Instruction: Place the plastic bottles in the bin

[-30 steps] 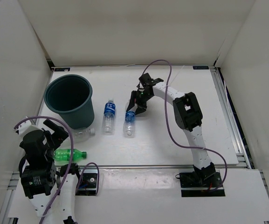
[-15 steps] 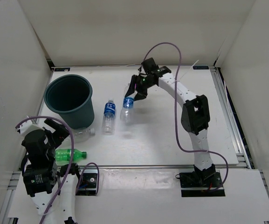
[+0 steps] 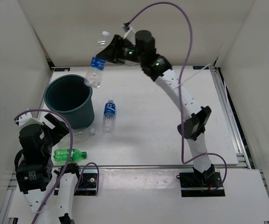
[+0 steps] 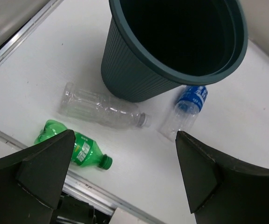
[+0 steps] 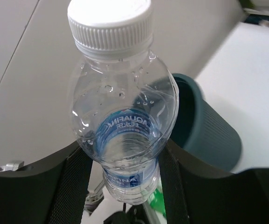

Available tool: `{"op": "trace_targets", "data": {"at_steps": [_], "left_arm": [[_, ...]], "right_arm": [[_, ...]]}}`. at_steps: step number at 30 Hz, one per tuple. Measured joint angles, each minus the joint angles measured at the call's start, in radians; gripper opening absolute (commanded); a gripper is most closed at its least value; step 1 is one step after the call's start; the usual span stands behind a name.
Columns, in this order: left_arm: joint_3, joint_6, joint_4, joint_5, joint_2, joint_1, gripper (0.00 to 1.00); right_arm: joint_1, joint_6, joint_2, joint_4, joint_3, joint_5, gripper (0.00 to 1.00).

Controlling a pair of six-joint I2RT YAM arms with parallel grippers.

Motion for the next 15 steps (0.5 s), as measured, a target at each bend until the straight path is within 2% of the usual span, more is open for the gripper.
{"op": "trace_targets", "data": {"at_steps": [4,8,11,13,15], "left_arm": [[0.024,0.011,-0.030,-0.007,0.034,-0.029,1.00],[0.068,0.027,-0.049,-0.013,0.057,-0.058,1.00],[0.103,0.036,-0.060,-0.018,0.065,-0.063,1.00],[0.119,0.039,-0.068,-0.019,0.065,-0.063,1.00],[0.127,0.041,-0.081,-0.019,0.062,-0.063,1.00]], "right_arm": [[0.150,-0.081,0.082,0.124,0.038,0.089,0.16],[0.282,-0.201,0.153,0.164,0.036,0.179,0.24],[0.337,-0.280,0.173,0.177,0.035,0.227,0.37],[0.351,-0.333,0.172,0.188,0.035,0.254,0.53],[0.352,-0.370,0.168,0.196,0.034,0.283,0.54]]}}
